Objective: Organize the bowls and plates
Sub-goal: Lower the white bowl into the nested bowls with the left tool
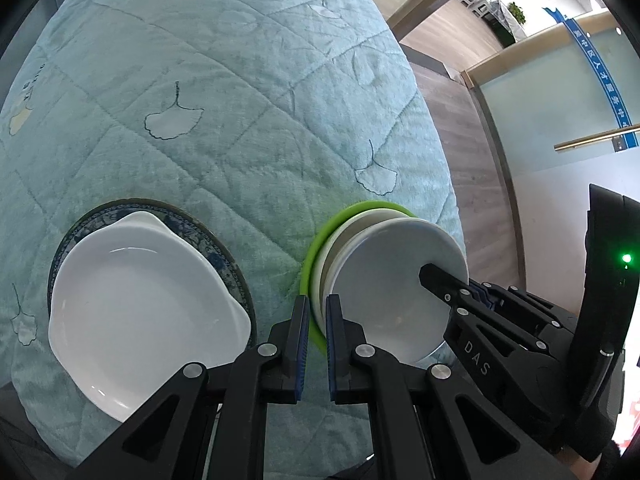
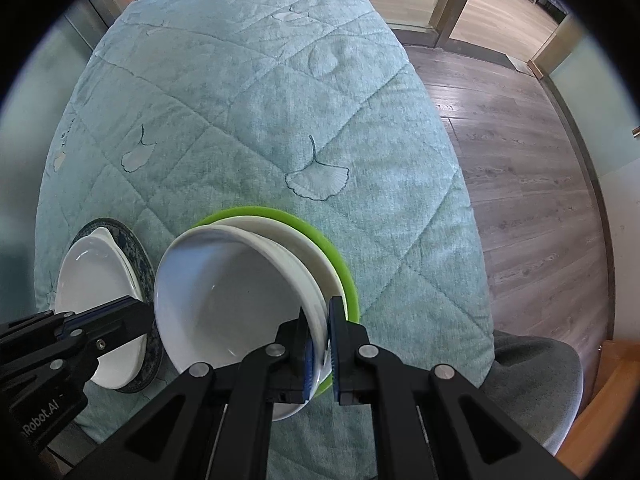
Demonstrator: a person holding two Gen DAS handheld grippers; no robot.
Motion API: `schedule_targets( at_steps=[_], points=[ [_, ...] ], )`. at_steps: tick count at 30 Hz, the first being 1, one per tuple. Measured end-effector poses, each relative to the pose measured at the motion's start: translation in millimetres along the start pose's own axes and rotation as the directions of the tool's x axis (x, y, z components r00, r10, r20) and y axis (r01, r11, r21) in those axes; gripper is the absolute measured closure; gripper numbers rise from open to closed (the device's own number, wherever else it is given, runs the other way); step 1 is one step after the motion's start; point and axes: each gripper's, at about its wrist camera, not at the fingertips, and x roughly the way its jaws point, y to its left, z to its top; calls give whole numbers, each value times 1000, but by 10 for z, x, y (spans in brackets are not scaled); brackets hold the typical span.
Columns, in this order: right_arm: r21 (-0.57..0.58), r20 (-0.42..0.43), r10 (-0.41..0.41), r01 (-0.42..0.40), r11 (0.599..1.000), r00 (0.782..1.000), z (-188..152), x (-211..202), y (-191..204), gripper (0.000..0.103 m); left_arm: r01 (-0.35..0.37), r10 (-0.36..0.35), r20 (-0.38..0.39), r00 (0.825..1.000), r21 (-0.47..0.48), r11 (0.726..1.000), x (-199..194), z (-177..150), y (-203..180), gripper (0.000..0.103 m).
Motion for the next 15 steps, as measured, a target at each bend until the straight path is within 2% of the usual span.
schedule_targets(
  at_steps=[10, 12, 14, 15],
  points=[
    [-12, 3, 56, -56, 998, 998, -16, 9, -29, 86, 16, -16, -22, 1000, -5, 1000, 55, 11, 0, 90],
    [-25, 11, 66, -66, 997, 998, -29, -20, -36, 85, 20, -20, -32, 999, -8, 1000, 81, 32, 9, 85],
    [-33, 29, 72, -71, 997, 997, -39, -70, -61, 77, 20, -21, -39, 999, -10, 1000, 104, 60, 18, 79],
    [-34, 42, 69, -68, 997, 997, -43, -95, -81, 64, 21, -21, -42, 999, -7, 1000, 117, 75, 20, 75]
  ],
)
